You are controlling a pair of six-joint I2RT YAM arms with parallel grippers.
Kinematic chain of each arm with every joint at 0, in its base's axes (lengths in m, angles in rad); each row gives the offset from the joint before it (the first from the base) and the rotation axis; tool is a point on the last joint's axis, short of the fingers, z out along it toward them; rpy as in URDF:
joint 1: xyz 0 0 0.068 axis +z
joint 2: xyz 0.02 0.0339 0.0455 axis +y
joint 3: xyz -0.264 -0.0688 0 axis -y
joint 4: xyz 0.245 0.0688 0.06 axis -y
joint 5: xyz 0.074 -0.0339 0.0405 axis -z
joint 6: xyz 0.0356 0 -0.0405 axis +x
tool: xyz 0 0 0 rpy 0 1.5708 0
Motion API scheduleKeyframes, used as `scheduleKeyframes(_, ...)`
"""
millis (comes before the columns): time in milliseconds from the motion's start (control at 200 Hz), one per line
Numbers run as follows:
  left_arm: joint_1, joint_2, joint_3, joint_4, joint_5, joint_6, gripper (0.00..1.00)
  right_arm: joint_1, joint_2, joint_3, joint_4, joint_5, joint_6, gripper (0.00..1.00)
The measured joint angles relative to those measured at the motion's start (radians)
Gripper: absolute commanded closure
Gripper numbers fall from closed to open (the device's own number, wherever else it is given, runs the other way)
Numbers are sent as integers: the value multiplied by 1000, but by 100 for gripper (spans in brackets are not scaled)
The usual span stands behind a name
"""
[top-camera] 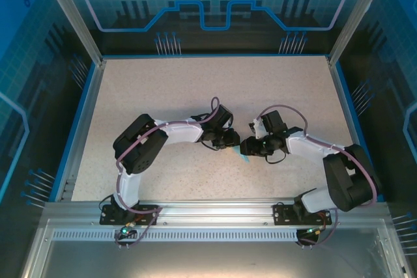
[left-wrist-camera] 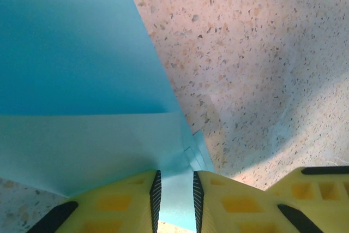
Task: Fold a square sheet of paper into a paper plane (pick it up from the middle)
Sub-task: Fold the wing for the fifth time at the center of the table.
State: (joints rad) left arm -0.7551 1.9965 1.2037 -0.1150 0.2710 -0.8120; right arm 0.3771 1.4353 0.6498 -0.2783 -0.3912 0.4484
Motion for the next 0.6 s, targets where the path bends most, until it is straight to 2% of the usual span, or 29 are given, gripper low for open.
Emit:
scheduleKeyframes(410, 7, 1, 0, 0, -1, 0, 73, 15, 127, 61, -10, 47, -64, 57)
scheduleKeyframes(600, 8, 1, 0, -1, -2, 0, 73, 24, 156, 95, -54, 81, -64, 65)
